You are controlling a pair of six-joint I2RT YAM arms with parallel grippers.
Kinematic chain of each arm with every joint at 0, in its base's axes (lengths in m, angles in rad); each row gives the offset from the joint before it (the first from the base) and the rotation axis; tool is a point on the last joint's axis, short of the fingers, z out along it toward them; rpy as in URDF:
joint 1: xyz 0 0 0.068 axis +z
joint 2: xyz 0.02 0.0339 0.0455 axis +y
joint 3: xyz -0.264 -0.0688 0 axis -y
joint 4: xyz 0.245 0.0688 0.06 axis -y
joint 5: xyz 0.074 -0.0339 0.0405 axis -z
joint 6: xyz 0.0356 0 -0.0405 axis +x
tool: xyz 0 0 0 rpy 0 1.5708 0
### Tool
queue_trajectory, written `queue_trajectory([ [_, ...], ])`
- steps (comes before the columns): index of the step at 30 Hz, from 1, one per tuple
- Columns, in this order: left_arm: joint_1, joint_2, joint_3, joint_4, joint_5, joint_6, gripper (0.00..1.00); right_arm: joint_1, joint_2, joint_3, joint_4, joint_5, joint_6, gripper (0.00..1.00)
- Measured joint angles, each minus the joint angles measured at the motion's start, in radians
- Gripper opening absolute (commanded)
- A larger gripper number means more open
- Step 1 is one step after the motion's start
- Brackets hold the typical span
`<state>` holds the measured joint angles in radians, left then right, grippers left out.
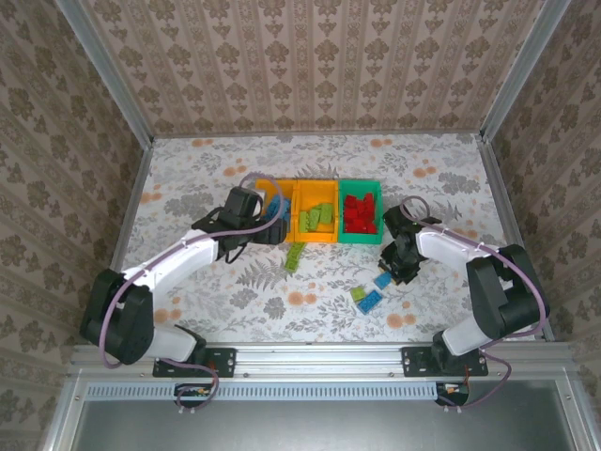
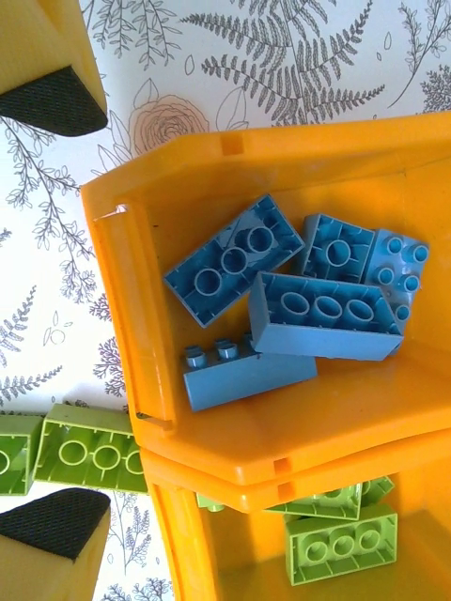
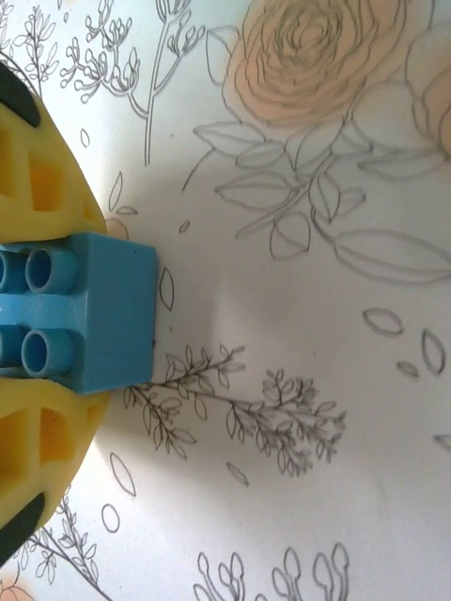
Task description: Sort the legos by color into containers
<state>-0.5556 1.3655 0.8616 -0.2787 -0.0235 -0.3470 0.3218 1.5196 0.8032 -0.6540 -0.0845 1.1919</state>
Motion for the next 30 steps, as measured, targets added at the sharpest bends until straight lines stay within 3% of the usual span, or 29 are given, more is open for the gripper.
queue_trajectory([
  [6, 0.0, -0.059, -0.055, 0.014, -0.003, 0.0, 1.0, 0.103, -0.001, 0.191, 0.049, 0.047, -0.102, 0.2],
  [10, 0.0, -0.082, -0.091, 0.017, -0.003, 0.0, 1.0, 0.158, 0.028, 0.378, 0.141, 0.01, -0.18, 0.2],
  [18, -0.011, -0.118, -0.16, 0.002, 0.004, 0.0, 1.0, 0.233, 0.32, 0.719, 0.243, -0.11, -0.307, 0.22],
  [30, -0.148, -0.084, -0.185, 0.009, 0.012, -0.001, 1.0, 0.278, 0.629, 1.055, 0.216, -0.149, -0.364, 0.26],
])
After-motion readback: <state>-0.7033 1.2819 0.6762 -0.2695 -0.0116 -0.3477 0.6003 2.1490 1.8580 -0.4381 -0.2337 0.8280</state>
